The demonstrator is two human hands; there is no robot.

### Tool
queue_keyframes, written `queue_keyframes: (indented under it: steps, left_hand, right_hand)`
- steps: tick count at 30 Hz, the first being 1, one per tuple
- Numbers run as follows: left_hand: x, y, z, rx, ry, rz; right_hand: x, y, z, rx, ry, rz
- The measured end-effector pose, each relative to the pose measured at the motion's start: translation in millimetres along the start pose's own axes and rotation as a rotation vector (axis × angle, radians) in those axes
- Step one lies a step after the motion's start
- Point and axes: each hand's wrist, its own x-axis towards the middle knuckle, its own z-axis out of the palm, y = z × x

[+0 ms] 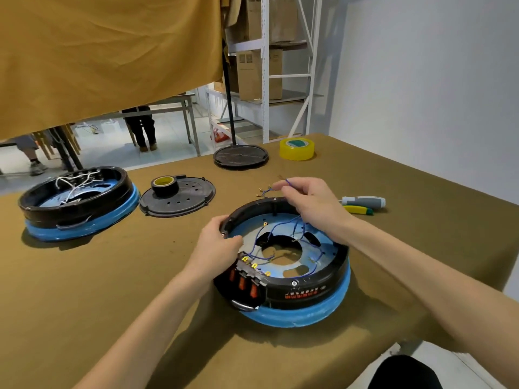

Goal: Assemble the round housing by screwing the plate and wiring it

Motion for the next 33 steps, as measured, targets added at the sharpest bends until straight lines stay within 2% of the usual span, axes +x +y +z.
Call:
queue_keyframes:
  steps: [5,10,12,14,16,18,21,23,28,33]
  left_hand:
    - [27.7,10.0,-19.5,0.019,-0.243,0.033]
    - [31.0,3.5,-15.5,-0.131,-0.061,0.071]
    - [24.0,-6.7,-16.0,-0.173,-0.071,0.034]
    - [21.0,-13.3,-17.9,-0.186,-0.053,0.045]
    - [23.8,-15.3,-19.8,-0.207,-0.059,0.092]
    - [31.7,-12.9,-20.9,-0.232,-0.139,0.1]
    - [43.4,-10.4,-19.7,-0.352,-0.257,0.018]
    - [47.1,-12.4,-17.2,-0.425,-0.282,-0.01]
    - [50.8,-15.9,-14.1,-0.498,-0.282,-0.012]
    - [49.7,-13.5,-14.0,-0.482,-0.271,-0.005]
  right_hand:
    - [-12.8,-10.5,-1.4,-0.027,-0.287,-0.03]
    - [-19.7,-18.7,-3.3,-0.043,-0.37,-0.03]
    - [-15.1,-20.8,-5.4,-0.047,-0.295,-0.082]
    - [-10.7,-22.9,-6.3,-0.161,-0.245,-0.23]
    - [-10.1,-24.7,-1.8,-0.323,-0.329,-0.336]
    - [-12.4,-22.1,4.8,-0.431,-0.421,-0.34]
    - [-18.2,-14.9,12.8,-0.536,-0.461,-0.309]
    - [-19.4,-13.5,16.9,-0.504,-0.464,-0.246]
    - [-3.8,-23.2,20.1,-0.009,-0.511,0.211]
    - [-7.2,-20.2,35.6,0.082,-0.593,0.325]
